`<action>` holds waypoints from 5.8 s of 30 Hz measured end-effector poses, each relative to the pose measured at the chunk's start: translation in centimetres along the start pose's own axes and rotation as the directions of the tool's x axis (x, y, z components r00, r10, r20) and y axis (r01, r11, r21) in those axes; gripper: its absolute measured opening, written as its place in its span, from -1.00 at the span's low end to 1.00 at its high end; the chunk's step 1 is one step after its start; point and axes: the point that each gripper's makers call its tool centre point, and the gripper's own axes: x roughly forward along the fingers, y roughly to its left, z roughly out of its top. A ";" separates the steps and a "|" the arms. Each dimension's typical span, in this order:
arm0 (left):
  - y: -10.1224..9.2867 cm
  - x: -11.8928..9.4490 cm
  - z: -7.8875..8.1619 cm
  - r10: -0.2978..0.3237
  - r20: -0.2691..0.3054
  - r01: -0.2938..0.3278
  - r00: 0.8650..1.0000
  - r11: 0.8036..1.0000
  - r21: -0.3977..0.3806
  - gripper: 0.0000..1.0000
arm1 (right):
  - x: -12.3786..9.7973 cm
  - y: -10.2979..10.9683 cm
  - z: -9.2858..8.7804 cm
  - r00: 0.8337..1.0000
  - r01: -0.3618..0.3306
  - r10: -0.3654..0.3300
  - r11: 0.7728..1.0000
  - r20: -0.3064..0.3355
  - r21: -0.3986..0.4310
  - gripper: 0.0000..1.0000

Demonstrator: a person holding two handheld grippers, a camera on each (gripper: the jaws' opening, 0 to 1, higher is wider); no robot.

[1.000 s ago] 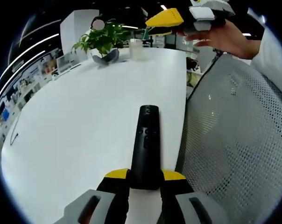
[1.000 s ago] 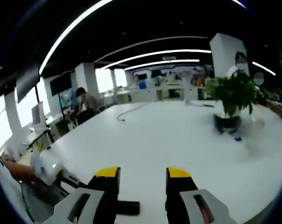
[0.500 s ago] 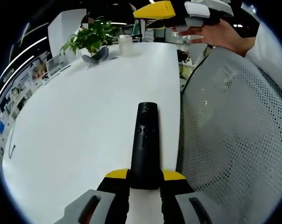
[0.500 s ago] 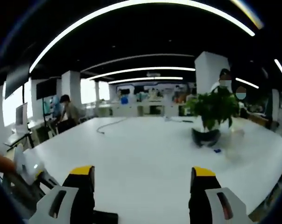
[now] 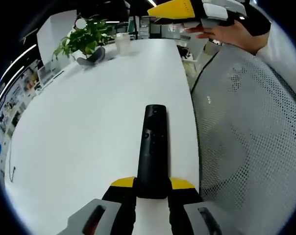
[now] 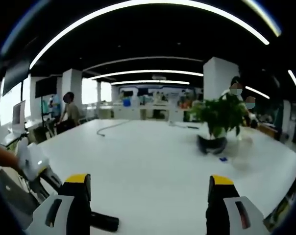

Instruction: Press the specified remote control buttons in sequence, fully releasing each button before pressing the next.

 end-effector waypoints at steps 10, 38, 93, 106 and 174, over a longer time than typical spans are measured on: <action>3.5 -0.3 0.3 -0.006 -0.023 0.007 1.000 1.000 0.016 -0.54 | 0.0 -0.1 -0.7 0.999 0.001 -0.001 1.000 -0.039 -0.002 0.85; 15.3 0.0 1.8 0.123 -0.052 -0.116 0.991 0.987 0.115 -0.54 | 0.1 -0.2 -1.5 0.996 0.025 -0.029 0.998 -0.084 -0.051 0.76; 23.8 0.1 0.1 0.421 -0.025 -0.406 0.907 0.855 -0.323 -0.37 | 0.2 -0.1 -1.5 0.996 0.027 -0.033 0.997 -0.079 -0.073 0.79; 20.3 -5.3 -0.9 0.580 0.132 -0.406 0.804 0.698 -0.590 0.27 | 0.0 0.0 -1.1 0.998 0.015 -0.018 0.999 -0.054 -0.052 0.79; 6.4 -20.3 -2.8 0.940 0.085 -0.781 0.331 0.324 -0.534 1.00 | 0.1 -0.6 -1.3 0.996 0.053 -0.060 0.993 -0.066 -0.103 0.88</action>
